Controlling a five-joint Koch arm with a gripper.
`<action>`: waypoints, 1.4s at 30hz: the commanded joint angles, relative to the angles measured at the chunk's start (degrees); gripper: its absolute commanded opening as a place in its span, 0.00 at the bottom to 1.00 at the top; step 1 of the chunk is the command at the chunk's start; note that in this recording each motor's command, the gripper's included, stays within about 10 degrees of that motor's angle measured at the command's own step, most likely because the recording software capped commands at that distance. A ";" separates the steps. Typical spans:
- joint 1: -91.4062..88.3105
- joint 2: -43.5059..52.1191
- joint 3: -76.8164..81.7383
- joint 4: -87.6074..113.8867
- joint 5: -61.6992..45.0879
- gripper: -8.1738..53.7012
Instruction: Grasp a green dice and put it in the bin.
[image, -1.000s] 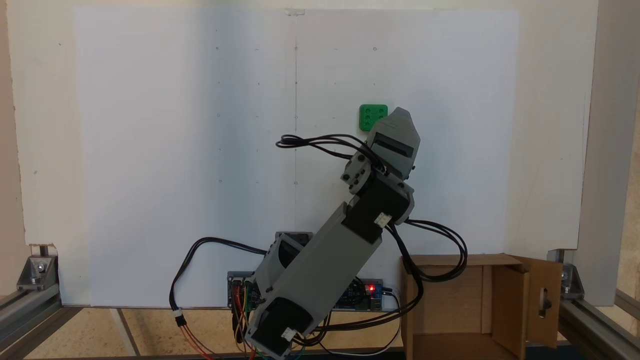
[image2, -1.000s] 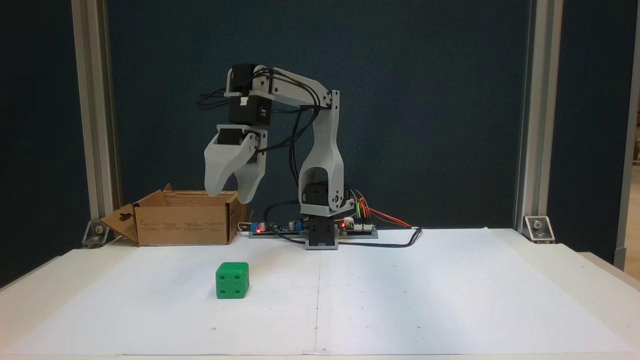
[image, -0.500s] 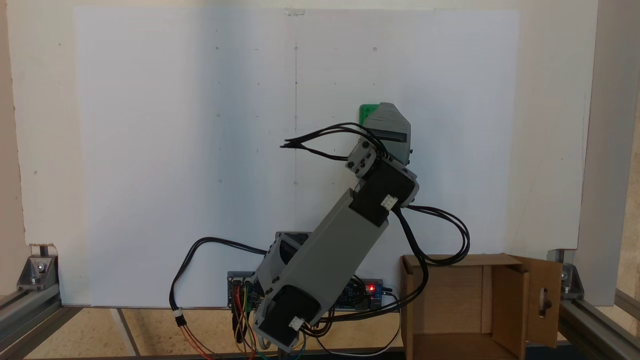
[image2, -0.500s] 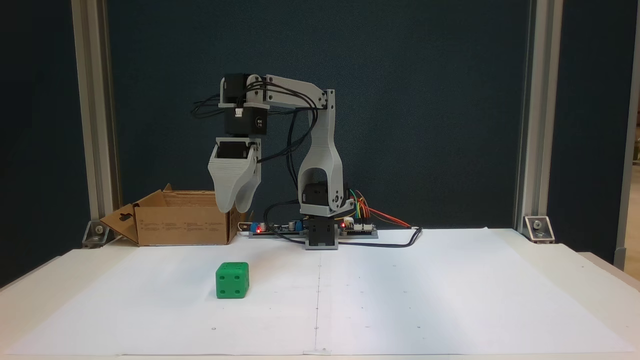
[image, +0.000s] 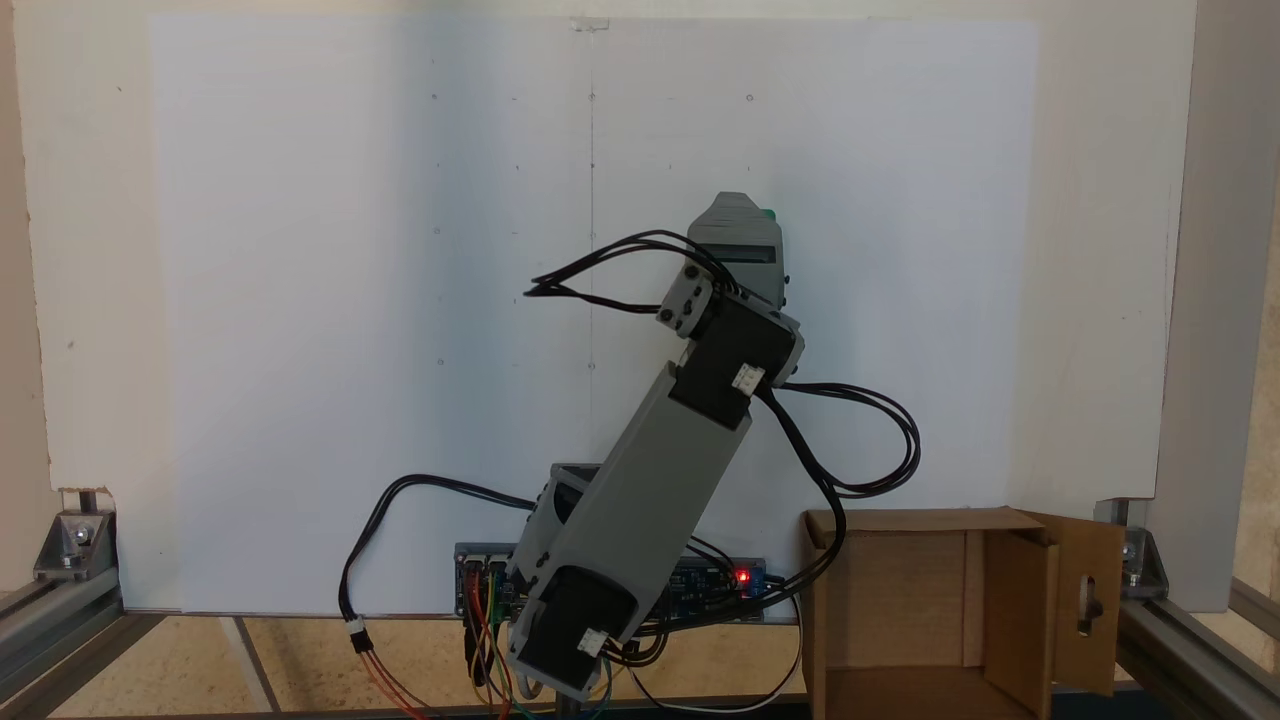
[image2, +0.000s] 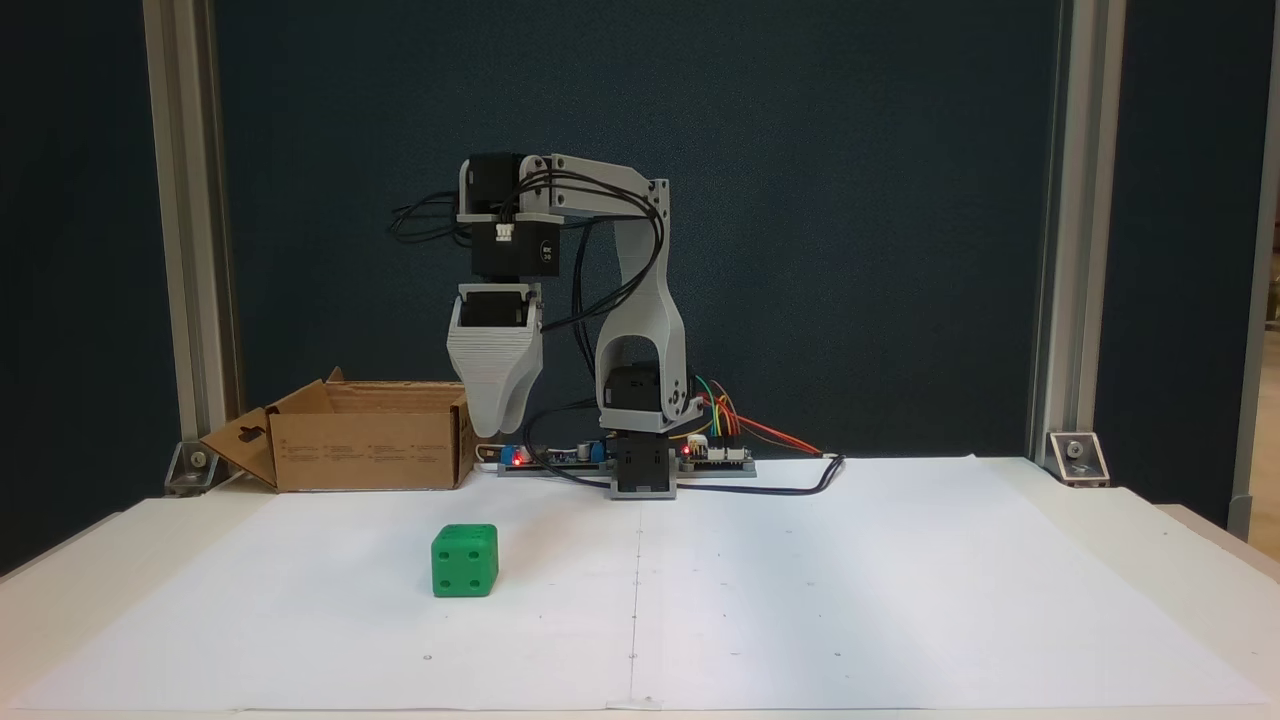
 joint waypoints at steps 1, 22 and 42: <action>-0.62 0.18 -1.14 0.26 -2.55 0.85; -0.79 -0.44 -0.18 -4.04 -2.46 0.85; 0.35 -2.46 10.46 -18.11 -2.64 0.84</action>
